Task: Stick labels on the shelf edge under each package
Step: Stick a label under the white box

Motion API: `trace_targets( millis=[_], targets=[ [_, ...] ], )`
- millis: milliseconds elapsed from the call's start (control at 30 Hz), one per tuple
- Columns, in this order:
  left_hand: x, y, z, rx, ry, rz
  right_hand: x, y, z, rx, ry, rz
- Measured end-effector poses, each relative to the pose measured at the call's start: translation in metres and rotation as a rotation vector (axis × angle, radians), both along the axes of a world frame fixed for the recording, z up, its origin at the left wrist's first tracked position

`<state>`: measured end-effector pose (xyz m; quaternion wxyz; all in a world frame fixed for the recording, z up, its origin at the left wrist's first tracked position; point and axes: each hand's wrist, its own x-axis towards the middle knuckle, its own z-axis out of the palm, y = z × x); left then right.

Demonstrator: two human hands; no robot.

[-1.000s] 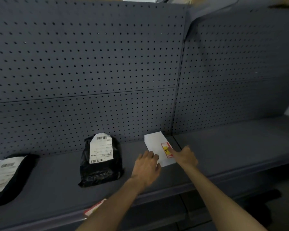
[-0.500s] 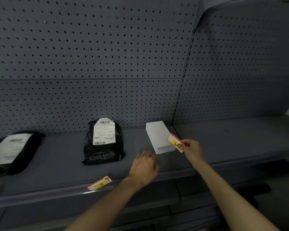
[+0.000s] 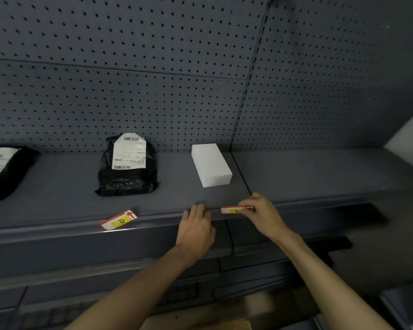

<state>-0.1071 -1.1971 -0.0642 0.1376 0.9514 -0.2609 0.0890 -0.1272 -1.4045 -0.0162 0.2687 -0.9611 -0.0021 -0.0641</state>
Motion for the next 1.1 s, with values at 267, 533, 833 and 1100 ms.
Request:
trace_targets(
  millis=[267,533,833,1100],
  targets=[
    [-0.007,-0.013,0.0,0.02,0.0,0.042,0.015,0.008,0.001,-0.099,-0.074,0.056],
    [-0.008,-0.012,0.0,-0.002,0.015,0.025,0.019,0.014,-0.003,-0.218,-0.062,0.123],
    [-0.012,-0.006,-0.003,0.044,0.023,0.005,0.023,0.031,-0.018,-0.375,-0.056,0.204],
    [-0.009,-0.002,0.004,0.052,0.041,-0.001,0.021,0.036,-0.013,-0.443,-0.081,0.154]
  ],
)
